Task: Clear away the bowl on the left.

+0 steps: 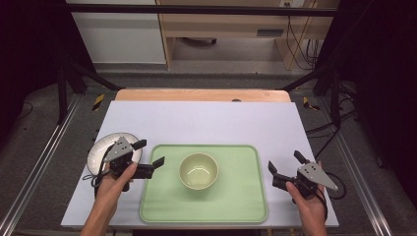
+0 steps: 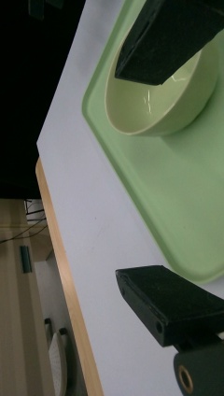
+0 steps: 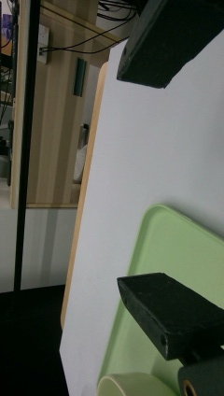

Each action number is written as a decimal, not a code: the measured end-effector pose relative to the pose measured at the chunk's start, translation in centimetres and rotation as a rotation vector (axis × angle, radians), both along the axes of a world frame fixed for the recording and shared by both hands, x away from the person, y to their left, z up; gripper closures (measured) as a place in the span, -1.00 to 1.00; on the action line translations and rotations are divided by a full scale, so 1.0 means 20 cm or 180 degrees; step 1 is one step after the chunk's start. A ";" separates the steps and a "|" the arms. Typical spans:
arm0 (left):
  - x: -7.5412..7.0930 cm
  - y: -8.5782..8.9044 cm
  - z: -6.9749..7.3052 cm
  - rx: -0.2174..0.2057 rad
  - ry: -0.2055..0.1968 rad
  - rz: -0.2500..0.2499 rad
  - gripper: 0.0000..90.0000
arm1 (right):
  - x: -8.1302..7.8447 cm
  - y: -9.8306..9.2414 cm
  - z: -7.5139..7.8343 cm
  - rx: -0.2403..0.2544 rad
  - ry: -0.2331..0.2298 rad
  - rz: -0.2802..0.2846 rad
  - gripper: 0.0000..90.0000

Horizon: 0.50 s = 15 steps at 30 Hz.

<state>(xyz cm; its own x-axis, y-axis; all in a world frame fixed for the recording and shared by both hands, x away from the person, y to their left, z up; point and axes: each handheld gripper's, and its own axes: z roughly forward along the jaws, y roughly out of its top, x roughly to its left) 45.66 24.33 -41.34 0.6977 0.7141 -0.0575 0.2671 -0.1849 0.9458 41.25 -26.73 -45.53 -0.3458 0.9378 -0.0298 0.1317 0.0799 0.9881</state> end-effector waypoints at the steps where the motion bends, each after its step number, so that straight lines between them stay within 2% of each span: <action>1: 0.00 0.02 0.00 0.0008 -0.0006 0.0022 -0.89 | 0.00 0.00 0.00 0.0004 0.0004 -0.0004 -0.92; 4: -0.01 0.07 -0.01 0.0077 -0.0098 0.0105 -0.89 | 0.00 0.00 0.00 0.0002 0.0005 -0.0009 -0.92; 7: -0.03 0.12 -0.02 0.0048 -0.0151 0.0210 -0.88 | 0.00 0.00 0.00 -0.0002 0.0008 -0.0005 -0.92; 12: -0.04 0.21 -0.07 0.0109 -0.0143 0.0332 -0.90 | 0.00 0.00 0.00 -0.0006 0.0004 -0.0004 -0.92; 14: -0.04 0.25 -0.09 0.0097 -0.0151 0.0362 -0.90 | 0.00 0.00 0.00 -0.0006 0.0006 -0.0005 -0.92; 15: -0.04 0.28 -0.10 0.0012 -0.0151 0.0379 -0.90 | 0.01 0.00 0.00 -0.0005 0.0002 -0.0002 -0.92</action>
